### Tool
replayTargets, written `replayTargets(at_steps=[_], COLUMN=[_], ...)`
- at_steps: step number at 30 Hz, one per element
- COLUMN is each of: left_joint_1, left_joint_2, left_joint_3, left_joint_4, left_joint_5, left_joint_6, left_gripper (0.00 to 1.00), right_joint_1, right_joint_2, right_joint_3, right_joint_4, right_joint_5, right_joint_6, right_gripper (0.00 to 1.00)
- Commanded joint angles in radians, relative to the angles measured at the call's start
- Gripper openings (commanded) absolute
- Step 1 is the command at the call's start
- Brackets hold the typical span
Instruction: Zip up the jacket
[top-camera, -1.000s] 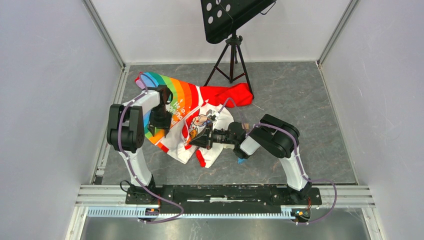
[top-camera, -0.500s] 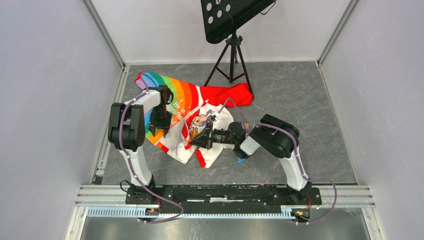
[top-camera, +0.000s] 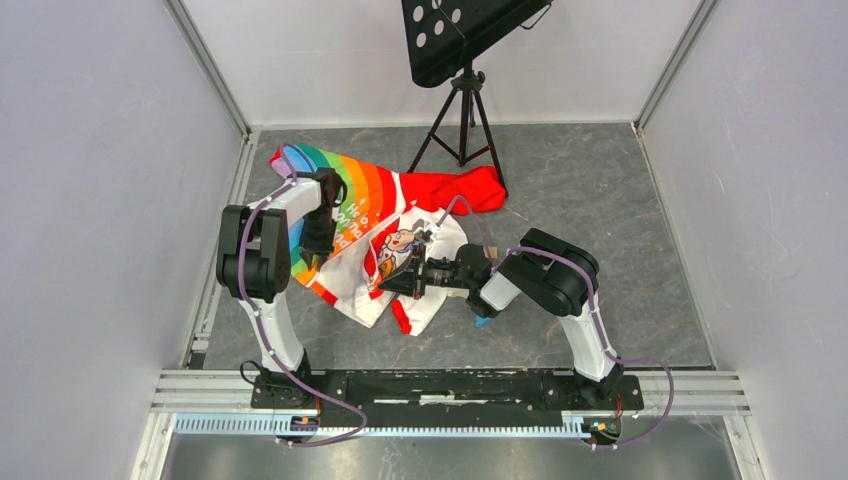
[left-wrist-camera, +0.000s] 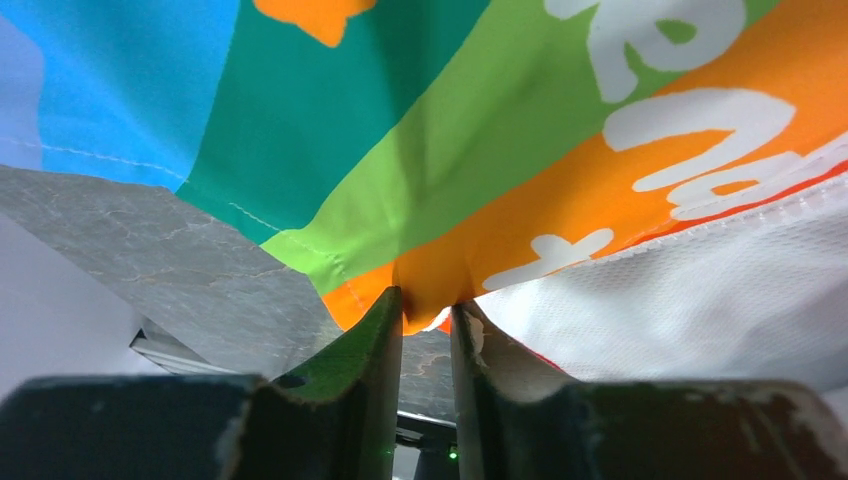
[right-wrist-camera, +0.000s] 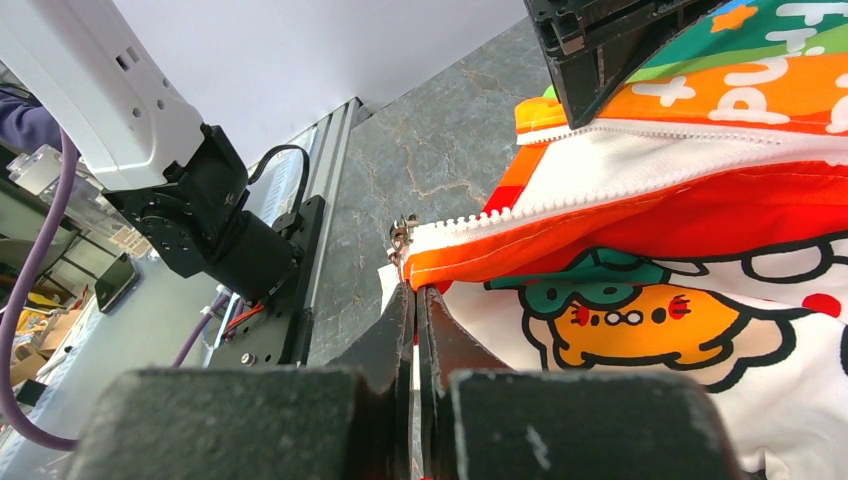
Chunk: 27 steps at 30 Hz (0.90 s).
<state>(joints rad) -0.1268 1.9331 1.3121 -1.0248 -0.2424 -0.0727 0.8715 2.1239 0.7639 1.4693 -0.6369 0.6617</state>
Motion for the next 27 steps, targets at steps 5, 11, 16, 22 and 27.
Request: replayTargets(at_steps=[5,11,16,22,27], left_joint_1=[-0.004,-0.002,0.009,0.030,0.032], left_joint_2=[-0.049,-0.098,-0.122,-0.039,-0.001], left_joint_3=[0.039,0.077,0.099,0.115,0.125], left_joint_4=[-0.007,-0.002,0.034,0.064,0.063], left_joint_5=[-0.024,0.080,0.229,0.356,0.331], left_joint_6=[-0.003,-0.022,-0.027,-0.047,-0.061], left_gripper=[0.19,0.02,0.03,0.13,0.20], right_joint_1=[0.007,0.006,0.007,0.006,0.007], right_joint_2=[-0.011,-0.014,-0.016,-0.015,-0.021], right_joint_3=[0.012,0.009,0.008,0.005,0.000], right_joint_4=[0.166,0.159,0.155,0.160,0.165], right_joint_5=[-0.017,-0.011,-0.010,-0.007,-0.006], right_joint_6=[-0.011,-0.016,-0.018,-0.016,-0.018], right_gripper=[0.00,0.00,0.00,0.00,0.00])
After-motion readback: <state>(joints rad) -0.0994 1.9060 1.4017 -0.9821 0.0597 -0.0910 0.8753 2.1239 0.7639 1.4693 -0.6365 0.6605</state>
